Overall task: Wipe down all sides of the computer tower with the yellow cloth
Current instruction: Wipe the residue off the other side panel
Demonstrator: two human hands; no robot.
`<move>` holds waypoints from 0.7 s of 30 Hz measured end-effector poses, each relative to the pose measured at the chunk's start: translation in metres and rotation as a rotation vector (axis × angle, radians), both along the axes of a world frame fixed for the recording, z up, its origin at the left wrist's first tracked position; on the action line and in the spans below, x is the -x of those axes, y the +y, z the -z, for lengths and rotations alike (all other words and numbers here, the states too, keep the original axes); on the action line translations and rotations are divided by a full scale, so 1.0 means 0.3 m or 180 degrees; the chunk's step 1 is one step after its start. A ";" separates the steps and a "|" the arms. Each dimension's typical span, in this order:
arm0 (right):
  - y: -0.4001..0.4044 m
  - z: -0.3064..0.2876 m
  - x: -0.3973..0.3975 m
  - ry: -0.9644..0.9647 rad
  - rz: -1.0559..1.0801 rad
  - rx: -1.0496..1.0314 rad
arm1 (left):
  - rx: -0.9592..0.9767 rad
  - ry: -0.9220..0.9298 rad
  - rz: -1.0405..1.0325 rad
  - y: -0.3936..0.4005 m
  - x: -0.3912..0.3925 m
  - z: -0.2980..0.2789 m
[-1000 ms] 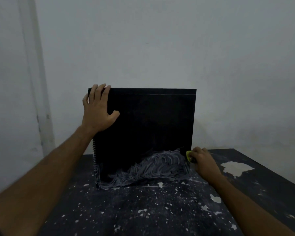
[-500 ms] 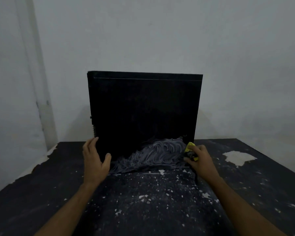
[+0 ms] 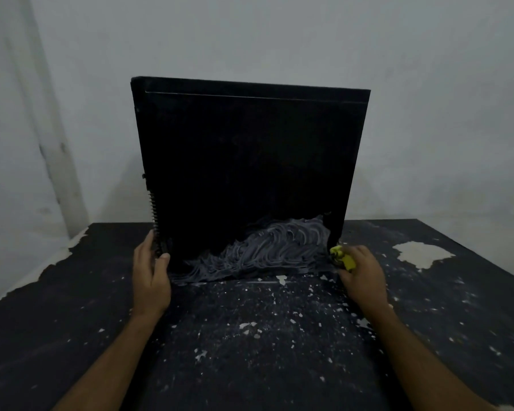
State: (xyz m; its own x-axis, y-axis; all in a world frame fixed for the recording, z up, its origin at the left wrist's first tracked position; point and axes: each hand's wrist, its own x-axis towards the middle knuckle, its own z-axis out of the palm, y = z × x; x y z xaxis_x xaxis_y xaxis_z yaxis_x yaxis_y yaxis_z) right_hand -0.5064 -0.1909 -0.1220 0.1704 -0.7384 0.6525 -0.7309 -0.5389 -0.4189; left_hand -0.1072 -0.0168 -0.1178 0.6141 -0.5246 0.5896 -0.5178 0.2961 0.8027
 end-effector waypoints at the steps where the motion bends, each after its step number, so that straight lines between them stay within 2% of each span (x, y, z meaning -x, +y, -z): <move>1: -0.007 -0.006 -0.006 -0.0168 0.0053 0.0042 | -0.0035 0.0018 -0.0006 -0.002 0.002 0.005; 3: -0.015 -0.013 -0.017 -0.0301 0.0014 0.0103 | -0.0098 0.0062 -0.0012 -0.010 0.000 0.013; 7: -0.019 0.013 -0.003 0.0193 -0.0034 -0.0153 | -0.0120 0.0086 -0.0038 -0.014 -0.003 0.013; 11: -0.026 0.010 0.004 -0.0180 0.0011 -0.0015 | -0.0072 0.0079 -0.0040 -0.018 -0.001 0.016; 15: -0.031 0.026 0.003 0.0536 0.0002 -0.0332 | -0.0081 0.0253 -0.0018 -0.015 -0.006 0.018; 19: -0.010 0.009 -0.023 0.0330 0.0104 -0.0156 | 0.0007 0.0281 -0.0041 -0.007 0.008 0.001; 21: -0.002 0.005 -0.033 0.0319 0.0109 -0.0326 | 0.0026 0.0246 -0.0005 -0.011 0.005 0.003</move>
